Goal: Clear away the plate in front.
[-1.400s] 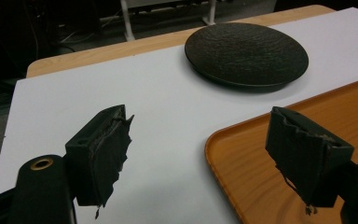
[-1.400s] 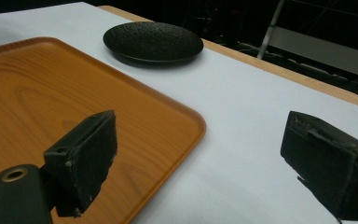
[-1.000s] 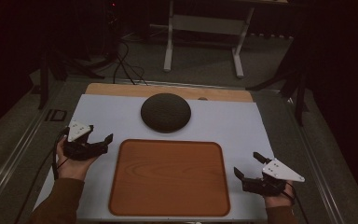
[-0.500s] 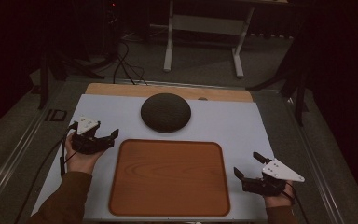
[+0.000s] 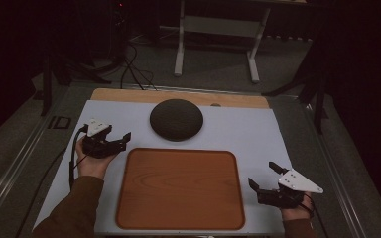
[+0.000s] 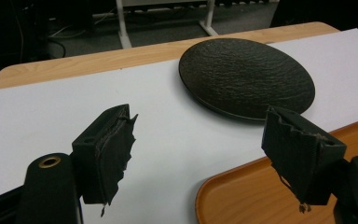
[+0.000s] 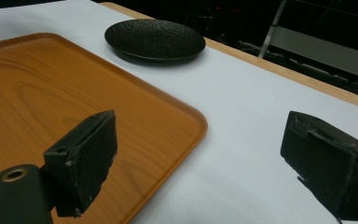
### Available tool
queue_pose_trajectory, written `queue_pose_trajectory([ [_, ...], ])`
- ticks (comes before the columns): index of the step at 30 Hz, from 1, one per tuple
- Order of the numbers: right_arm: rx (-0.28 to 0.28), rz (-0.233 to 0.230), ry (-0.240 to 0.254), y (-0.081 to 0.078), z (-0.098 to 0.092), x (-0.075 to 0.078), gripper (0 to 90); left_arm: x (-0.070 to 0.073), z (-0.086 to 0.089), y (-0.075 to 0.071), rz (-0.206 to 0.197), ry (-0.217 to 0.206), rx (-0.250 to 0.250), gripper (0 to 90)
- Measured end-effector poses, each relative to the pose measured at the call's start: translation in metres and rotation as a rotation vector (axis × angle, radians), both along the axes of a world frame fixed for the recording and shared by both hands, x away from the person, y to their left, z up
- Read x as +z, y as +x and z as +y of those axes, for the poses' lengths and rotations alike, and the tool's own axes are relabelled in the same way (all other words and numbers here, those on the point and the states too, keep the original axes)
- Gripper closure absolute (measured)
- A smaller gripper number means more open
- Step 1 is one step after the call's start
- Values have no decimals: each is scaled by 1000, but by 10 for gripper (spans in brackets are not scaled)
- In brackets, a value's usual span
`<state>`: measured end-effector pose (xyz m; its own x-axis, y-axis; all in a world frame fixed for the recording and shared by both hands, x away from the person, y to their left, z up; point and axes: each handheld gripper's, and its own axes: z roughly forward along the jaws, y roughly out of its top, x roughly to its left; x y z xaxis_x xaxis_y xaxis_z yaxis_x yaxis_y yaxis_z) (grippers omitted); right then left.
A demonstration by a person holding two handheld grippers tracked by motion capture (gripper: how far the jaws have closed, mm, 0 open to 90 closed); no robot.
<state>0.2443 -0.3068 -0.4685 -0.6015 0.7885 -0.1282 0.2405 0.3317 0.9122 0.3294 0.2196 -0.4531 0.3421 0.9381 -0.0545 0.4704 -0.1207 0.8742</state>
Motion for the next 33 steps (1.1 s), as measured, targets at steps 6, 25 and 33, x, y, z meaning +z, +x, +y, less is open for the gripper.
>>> queue_pose_trajectory([
  [6,1,0,0,0,0,0,104,-3,-4,8,13,-3,-4,248],
  [25,5,1,0,0,0,0,104,-16,-17,32,57,-6,-4,253],
  [33,7,0,-1,0,0,0,104,-21,-25,41,70,-21,-17,258],
])
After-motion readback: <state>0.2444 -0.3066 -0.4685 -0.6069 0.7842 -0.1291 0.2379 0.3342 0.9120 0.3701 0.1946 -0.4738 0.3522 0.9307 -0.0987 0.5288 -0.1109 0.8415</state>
